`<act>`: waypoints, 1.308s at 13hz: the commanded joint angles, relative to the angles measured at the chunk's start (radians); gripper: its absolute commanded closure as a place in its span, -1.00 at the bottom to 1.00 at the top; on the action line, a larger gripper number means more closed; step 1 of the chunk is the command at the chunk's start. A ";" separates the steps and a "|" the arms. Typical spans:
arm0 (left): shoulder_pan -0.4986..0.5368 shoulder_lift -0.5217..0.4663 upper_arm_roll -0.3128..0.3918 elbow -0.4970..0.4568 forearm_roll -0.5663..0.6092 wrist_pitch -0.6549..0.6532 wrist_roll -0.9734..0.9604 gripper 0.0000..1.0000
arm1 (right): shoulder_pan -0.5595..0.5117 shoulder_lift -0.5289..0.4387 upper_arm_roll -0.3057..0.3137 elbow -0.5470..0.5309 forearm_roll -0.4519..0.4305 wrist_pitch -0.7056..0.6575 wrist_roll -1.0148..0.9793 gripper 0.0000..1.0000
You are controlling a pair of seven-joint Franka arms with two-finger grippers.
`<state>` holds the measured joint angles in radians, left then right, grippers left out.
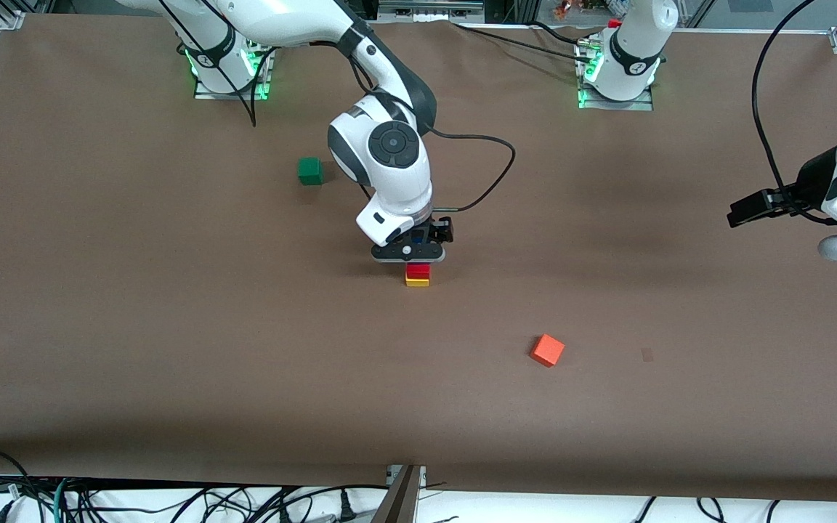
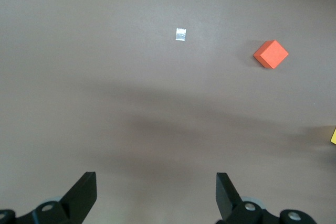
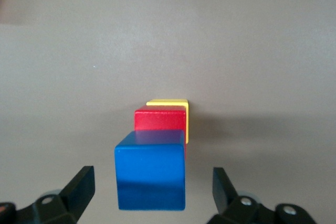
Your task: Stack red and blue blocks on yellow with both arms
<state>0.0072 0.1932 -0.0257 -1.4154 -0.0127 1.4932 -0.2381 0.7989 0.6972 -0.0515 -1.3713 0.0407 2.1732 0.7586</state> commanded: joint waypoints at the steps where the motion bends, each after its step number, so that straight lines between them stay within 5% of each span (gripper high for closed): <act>1: 0.008 -0.001 0.000 0.000 -0.020 0.009 0.020 -1.00 | -0.021 -0.027 0.001 0.021 0.001 -0.022 -0.016 -0.99; 4: 0.007 -0.001 0.000 0.000 -0.020 0.009 0.020 -1.00 | -0.040 -0.096 -0.007 0.017 -0.002 -0.099 -0.019 -0.99; 9: 0.007 -0.001 0.000 0.000 -0.020 0.007 0.020 -1.00 | -0.070 -0.247 -0.140 0.008 0.077 -0.306 -0.123 -1.00; 14: 0.007 0.000 0.000 0.000 -0.020 0.007 0.022 -1.00 | -0.086 -0.404 -0.402 -0.067 0.232 -0.542 -0.482 -1.00; 17: 0.005 0.009 0.000 0.025 -0.012 0.007 0.022 -1.00 | -0.096 -0.517 -0.464 -0.149 0.197 -0.639 -0.557 -1.00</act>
<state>0.0073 0.1958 -0.0261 -1.4150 -0.0132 1.4945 -0.2380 0.6960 0.2773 -0.4983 -1.4290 0.2468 1.5706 0.2321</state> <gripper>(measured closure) 0.000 0.000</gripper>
